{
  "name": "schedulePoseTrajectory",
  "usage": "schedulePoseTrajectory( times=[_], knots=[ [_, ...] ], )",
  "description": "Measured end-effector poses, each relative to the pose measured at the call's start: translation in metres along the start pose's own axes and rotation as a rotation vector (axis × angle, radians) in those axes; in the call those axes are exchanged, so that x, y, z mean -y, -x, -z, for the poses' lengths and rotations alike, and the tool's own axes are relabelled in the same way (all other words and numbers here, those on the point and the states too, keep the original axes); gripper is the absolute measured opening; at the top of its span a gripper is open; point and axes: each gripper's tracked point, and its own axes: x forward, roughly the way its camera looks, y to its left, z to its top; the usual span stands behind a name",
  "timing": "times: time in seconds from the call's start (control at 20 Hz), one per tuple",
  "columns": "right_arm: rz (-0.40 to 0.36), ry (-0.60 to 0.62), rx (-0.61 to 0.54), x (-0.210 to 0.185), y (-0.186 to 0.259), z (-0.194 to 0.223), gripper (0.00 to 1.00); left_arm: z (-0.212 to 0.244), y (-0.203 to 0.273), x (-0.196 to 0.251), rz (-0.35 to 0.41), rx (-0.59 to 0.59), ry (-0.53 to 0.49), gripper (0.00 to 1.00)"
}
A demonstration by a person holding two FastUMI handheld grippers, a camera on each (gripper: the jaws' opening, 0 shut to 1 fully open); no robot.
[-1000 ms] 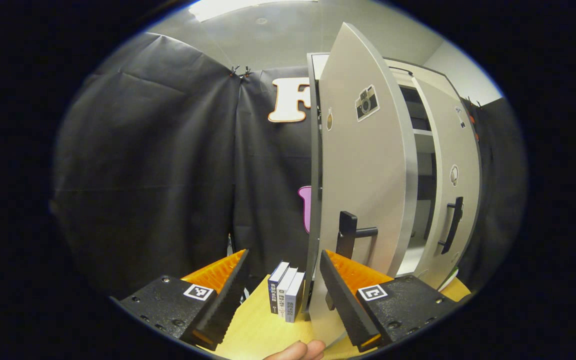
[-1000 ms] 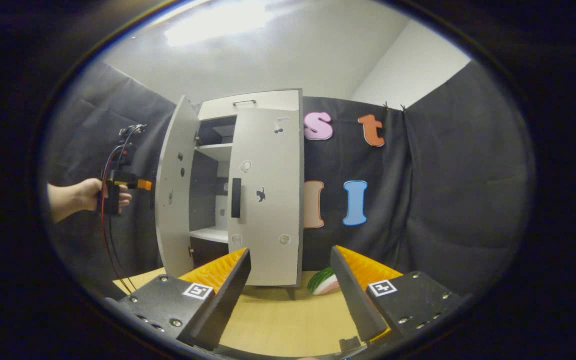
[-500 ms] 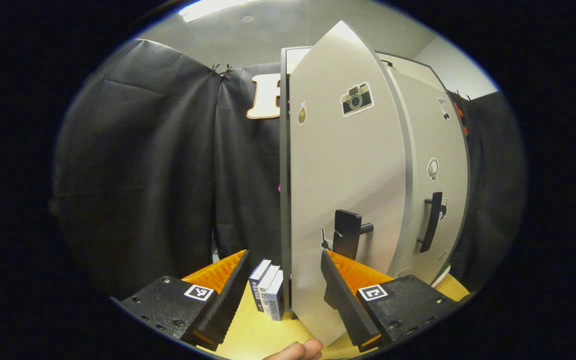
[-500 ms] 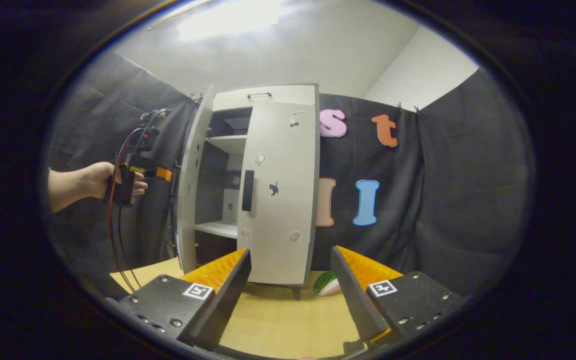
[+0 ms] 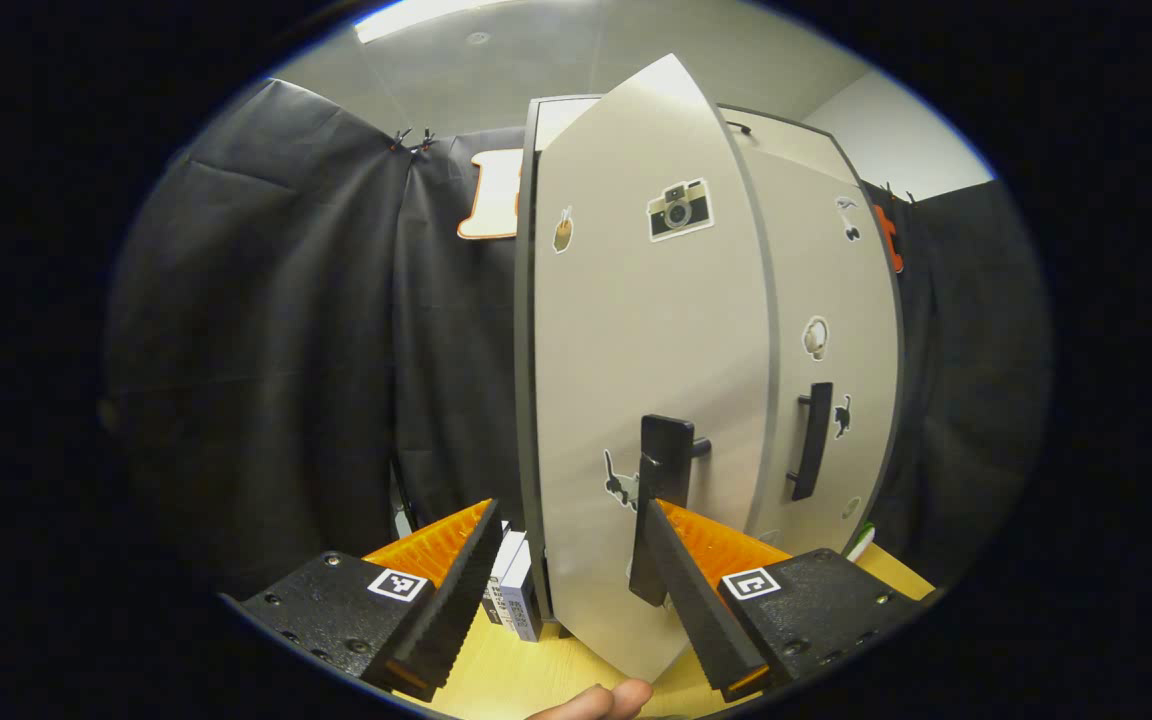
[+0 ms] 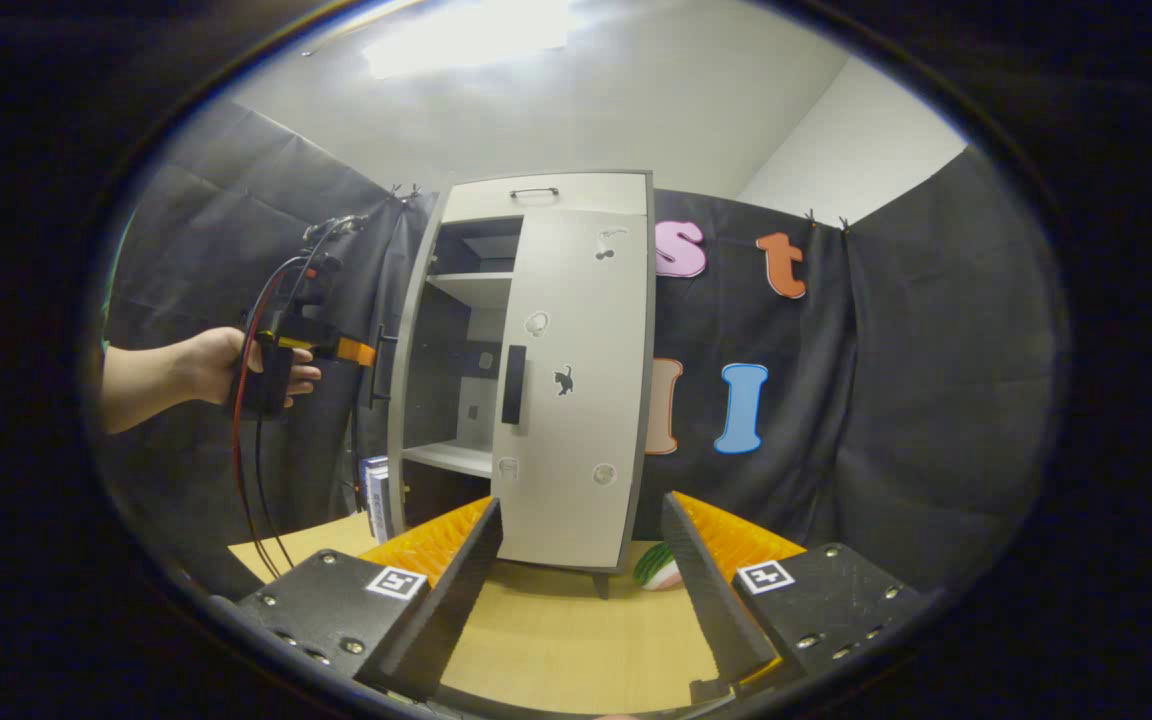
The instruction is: Grasp the bottle in the cabinet with the left hand and place it on the coaster, then close the right door with the right hand and the left door with the left hand.
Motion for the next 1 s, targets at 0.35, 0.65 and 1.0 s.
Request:
schedulePoseTrajectory(
  times=[0.35, 0.65, 1.0],
  knots=[
    [-0.01, 0.003, -0.005, -0.006, -0.005, -0.014, 0.94, 0.018, 0.031, 0.008, 0.051, -0.044, 0.01, 0.92],
    [-0.022, 0.014, 0.014, -0.015, -0.021, -0.048, 0.97, 0.011, 0.053, -0.001, 0.043, -0.028, 0.01, 0.92],
    [-0.024, -0.028, 0.007, -0.034, -0.063, -0.075, 0.97, 0.007, 0.077, -0.006, 0.056, -0.006, 0.014, 0.92]
  ],
)
